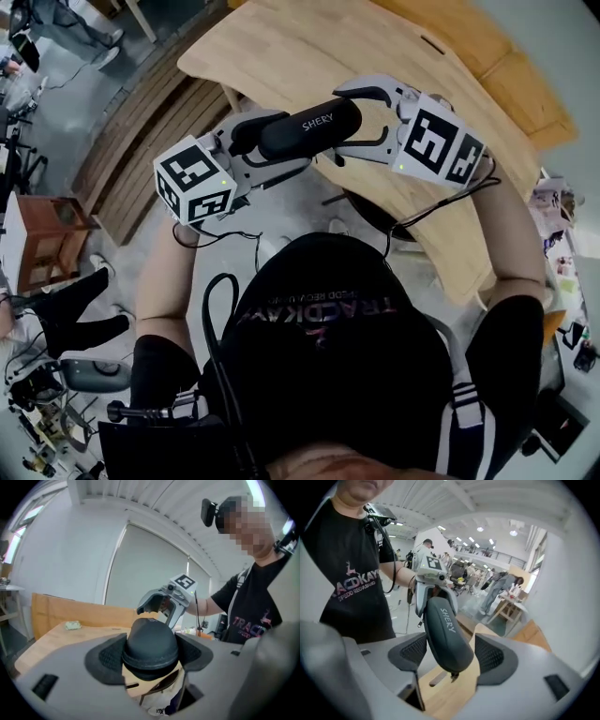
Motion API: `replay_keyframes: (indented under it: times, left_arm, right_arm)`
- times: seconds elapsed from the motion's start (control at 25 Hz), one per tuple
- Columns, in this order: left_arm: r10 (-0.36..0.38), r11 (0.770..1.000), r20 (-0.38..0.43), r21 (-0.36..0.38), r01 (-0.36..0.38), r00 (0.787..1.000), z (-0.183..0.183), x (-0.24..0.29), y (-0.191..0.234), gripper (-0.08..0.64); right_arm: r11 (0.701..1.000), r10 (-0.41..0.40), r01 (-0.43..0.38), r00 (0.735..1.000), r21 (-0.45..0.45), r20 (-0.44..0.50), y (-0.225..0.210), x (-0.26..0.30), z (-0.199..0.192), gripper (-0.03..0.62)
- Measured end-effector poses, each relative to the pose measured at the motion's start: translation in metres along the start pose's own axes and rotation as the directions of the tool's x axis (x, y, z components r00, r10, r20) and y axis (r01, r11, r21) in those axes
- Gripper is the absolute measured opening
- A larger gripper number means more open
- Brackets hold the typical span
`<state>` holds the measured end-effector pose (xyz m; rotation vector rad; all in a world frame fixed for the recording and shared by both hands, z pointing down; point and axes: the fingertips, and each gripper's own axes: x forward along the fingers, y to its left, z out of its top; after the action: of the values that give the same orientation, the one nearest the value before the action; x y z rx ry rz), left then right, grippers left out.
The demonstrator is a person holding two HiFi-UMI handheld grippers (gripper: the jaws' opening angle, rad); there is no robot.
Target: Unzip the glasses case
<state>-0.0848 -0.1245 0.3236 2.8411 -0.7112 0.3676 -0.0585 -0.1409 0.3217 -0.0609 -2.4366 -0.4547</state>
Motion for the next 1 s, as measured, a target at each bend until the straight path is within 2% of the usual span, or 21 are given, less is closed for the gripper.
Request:
replay_keyframes:
  times: [0.08,0.16,0.2,0.24,0.44,0.6,0.76,1.0]
  left_arm:
    - [0.049,0.998,0.043,-0.035,-0.047,0.998,0.007,-0.011,0.013,0.328]
    - [0.104,0.993,0.071,-0.063,-0.100,0.992,0.011,-0.020,0.026,0.328]
    - [0.133,0.989,0.079,-0.075,-0.127,0.988,0.013,-0.024,0.032,0.328]
    - [0.163,0.984,0.083,-0.084,-0.156,0.983,0.015,-0.028,0.037,0.328]
    - [0.308,0.948,0.069,-0.110,-0.300,0.949,0.020,-0.039,0.057,0.328]
    - [0.358,0.928,0.074,-0.136,-0.346,0.931,0.023,-0.036,0.060,0.328]
    - [0.395,0.911,0.084,-0.169,-0.378,0.915,0.023,-0.037,0.062,0.328]
    - [0.419,0.896,0.077,-0.197,-0.398,0.905,0.017,-0.036,0.061,0.328]
  right_arm:
    - [0.991,-0.134,0.135,0.989,-0.019,0.055,-0.015,-0.015,0.006,0.325]
    - [0.970,-0.240,0.243,0.964,-0.017,0.116,-0.016,-0.024,0.014,0.219]
    - [0.959,-0.281,0.281,0.947,0.018,0.157,-0.013,-0.023,0.019,0.168]
    - [0.950,-0.312,0.306,0.931,0.060,0.191,-0.008,-0.019,0.024,0.150]
    - [0.898,-0.422,0.353,0.859,0.261,0.290,0.002,0.016,0.038,0.116]
    - [0.869,-0.457,0.353,0.842,0.347,0.285,-0.003,0.027,0.034,0.078]
    - [0.851,-0.494,0.398,0.829,0.343,0.263,-0.004,0.036,0.031,0.080]
    - [0.805,-0.582,0.508,0.777,0.306,0.241,-0.011,0.044,0.035,0.078]
